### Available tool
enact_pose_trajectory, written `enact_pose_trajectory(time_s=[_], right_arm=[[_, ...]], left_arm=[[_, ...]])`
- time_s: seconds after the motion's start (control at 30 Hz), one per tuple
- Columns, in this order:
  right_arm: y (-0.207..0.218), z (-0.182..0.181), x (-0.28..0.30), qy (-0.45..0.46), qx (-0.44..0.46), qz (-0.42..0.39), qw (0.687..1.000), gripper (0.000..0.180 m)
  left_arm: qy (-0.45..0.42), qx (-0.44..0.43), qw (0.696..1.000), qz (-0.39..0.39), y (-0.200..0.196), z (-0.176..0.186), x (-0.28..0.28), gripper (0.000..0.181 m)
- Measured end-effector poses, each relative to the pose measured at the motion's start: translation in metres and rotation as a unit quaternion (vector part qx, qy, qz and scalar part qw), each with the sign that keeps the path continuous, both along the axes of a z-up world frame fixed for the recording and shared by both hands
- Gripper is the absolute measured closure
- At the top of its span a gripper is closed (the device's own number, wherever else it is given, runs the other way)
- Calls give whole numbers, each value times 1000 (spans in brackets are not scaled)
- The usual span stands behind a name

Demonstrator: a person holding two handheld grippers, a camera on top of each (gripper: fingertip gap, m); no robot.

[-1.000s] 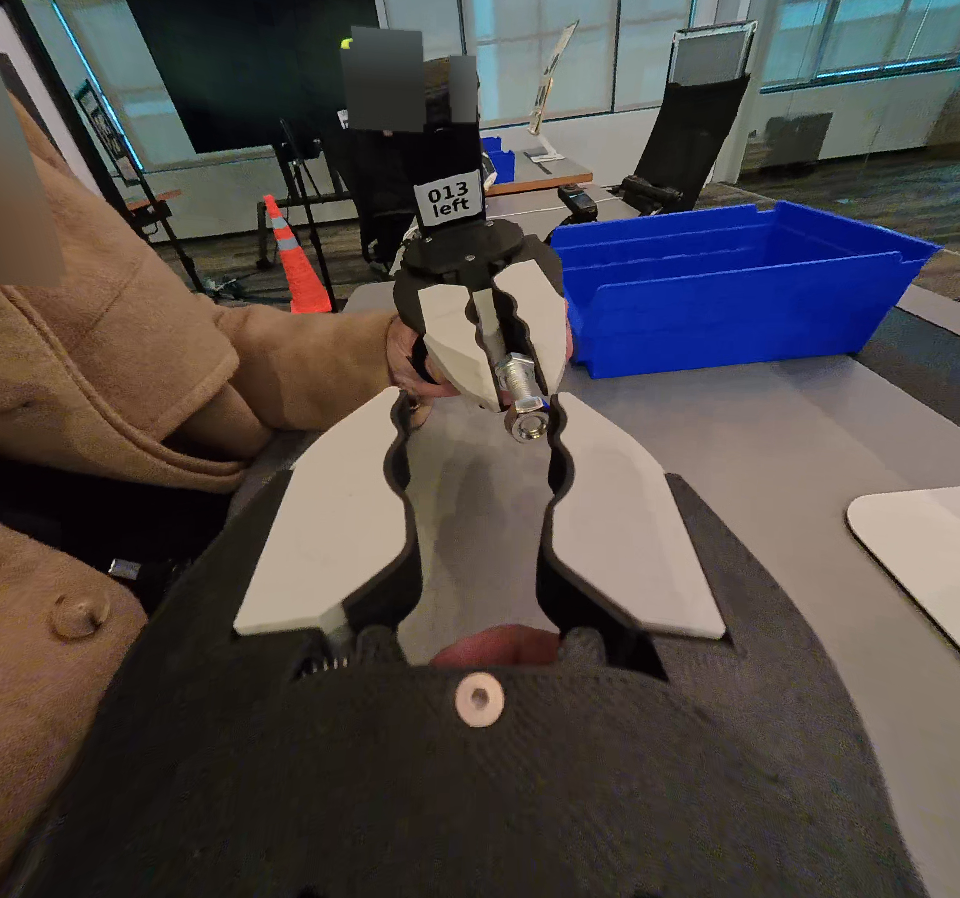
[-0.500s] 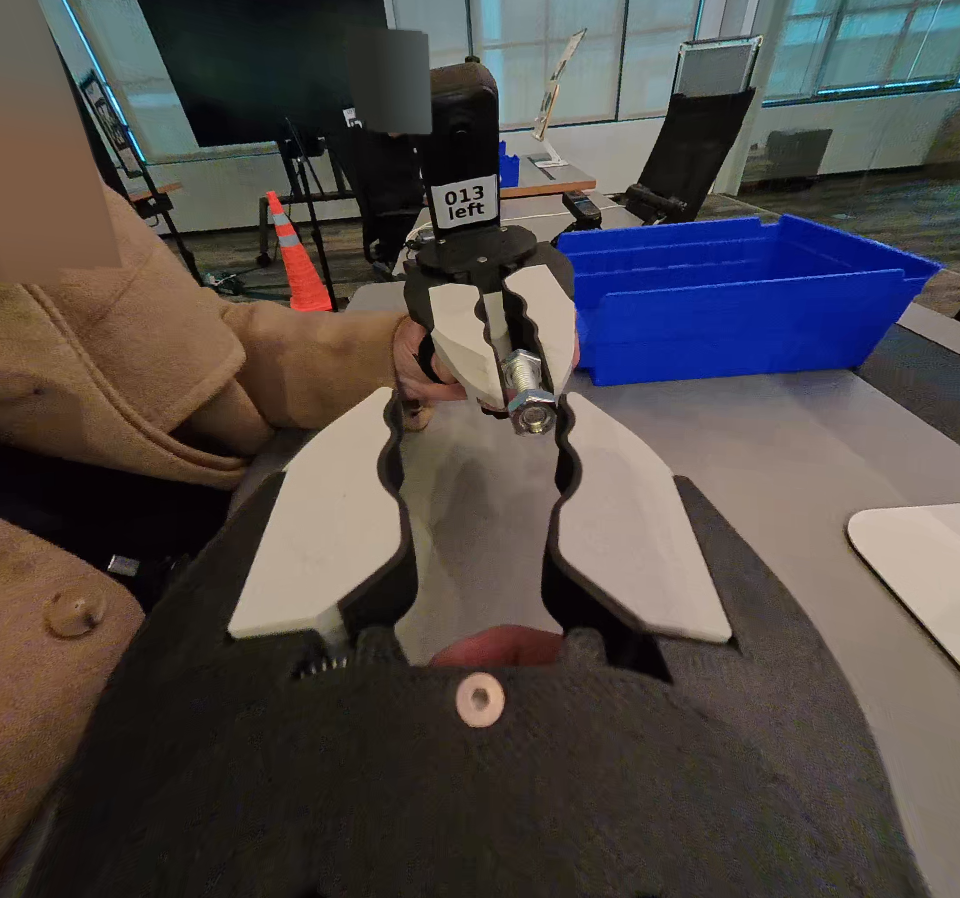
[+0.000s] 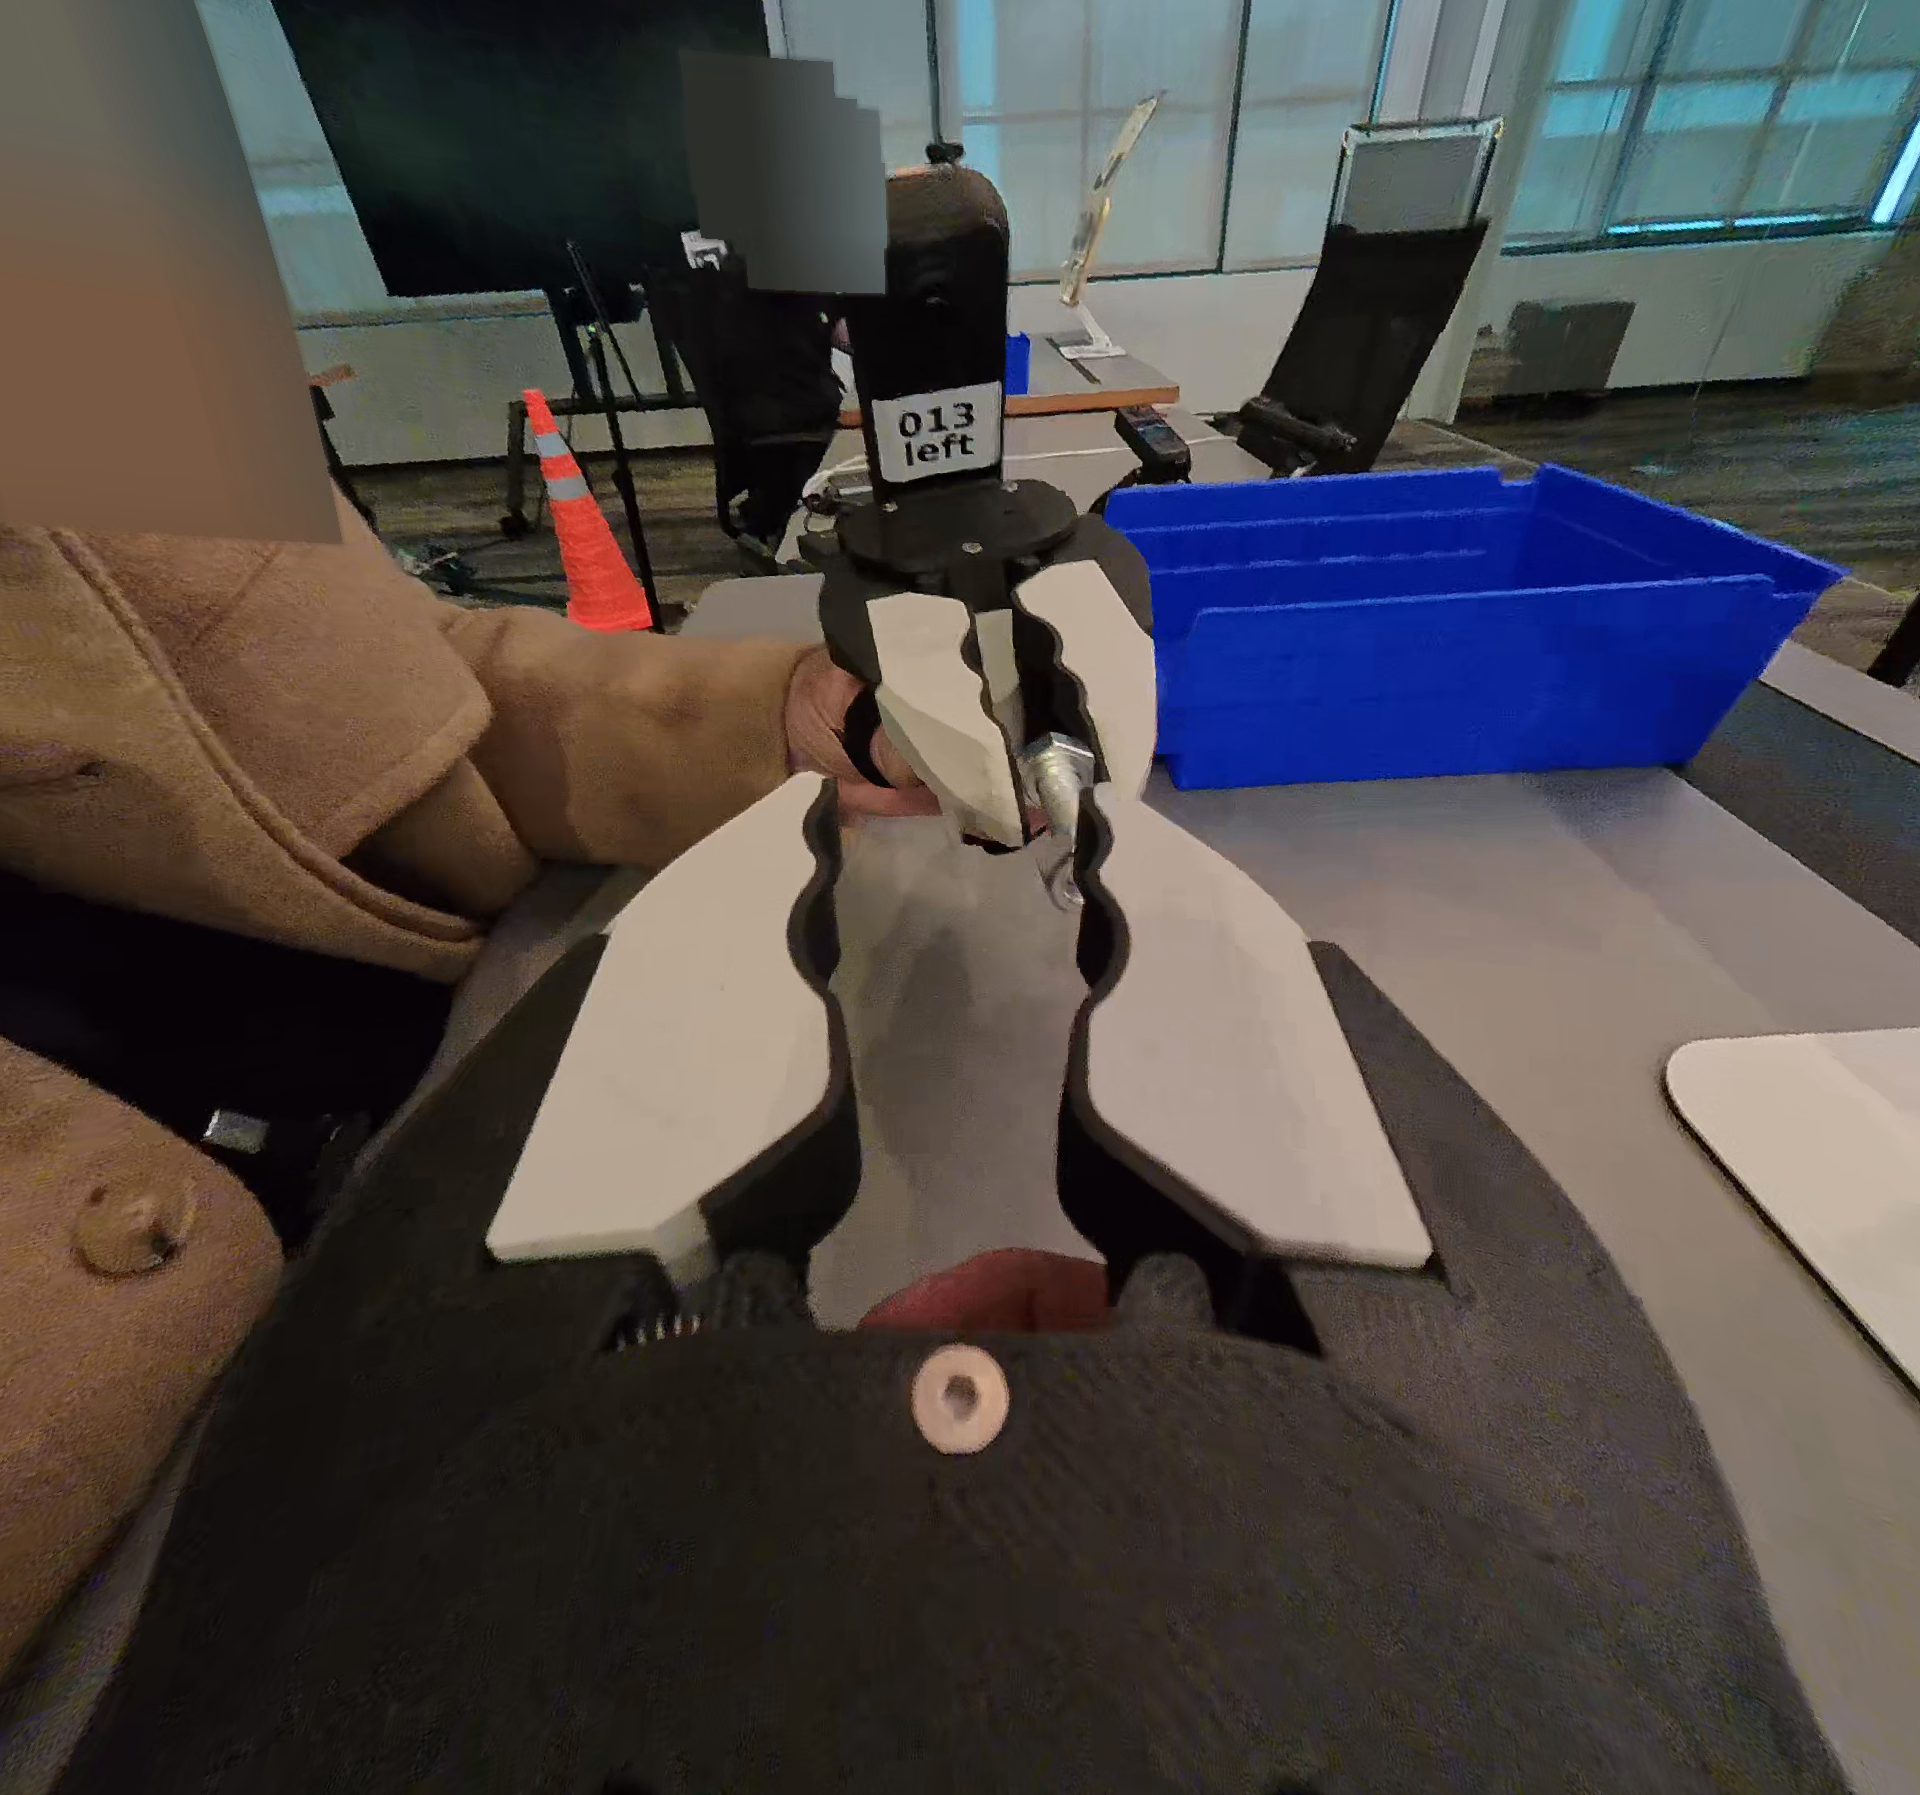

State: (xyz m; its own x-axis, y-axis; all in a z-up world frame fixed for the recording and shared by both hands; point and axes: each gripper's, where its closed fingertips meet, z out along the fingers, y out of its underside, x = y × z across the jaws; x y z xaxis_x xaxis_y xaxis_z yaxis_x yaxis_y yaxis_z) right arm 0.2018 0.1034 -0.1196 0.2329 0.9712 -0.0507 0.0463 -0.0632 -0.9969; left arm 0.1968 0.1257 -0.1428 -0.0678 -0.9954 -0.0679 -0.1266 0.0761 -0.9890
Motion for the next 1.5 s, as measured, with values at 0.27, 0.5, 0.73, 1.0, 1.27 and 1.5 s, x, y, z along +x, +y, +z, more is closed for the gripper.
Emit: enact_pose_trajectory(time_s=[0.27,0.5,0.73,1.0,1.27,1.5], right_arm=[[17,-10,7,-10,-31,-39,999,134],[19,-11,5,46,-117,-16,992,154],[18,-7,5,60,-102,-15,993,162],[12,-2,3,-7,45,-56,997,162],[9,-3,1,-78,160,-91,980,162],[7,-4,1,-114,222,-103,963,162]], left_arm=[[-3,4,1000,3,0,1,0,164],[-1,44,999,10,-4,5,1,164],[-9,28,1000,5,-4,6,1,164],[-29,-28,999,-33,-10,9,0,164],[-43,-100,991,-73,-13,8,-1,164],[-44,-128,987,-91,-15,8,-1,163]])
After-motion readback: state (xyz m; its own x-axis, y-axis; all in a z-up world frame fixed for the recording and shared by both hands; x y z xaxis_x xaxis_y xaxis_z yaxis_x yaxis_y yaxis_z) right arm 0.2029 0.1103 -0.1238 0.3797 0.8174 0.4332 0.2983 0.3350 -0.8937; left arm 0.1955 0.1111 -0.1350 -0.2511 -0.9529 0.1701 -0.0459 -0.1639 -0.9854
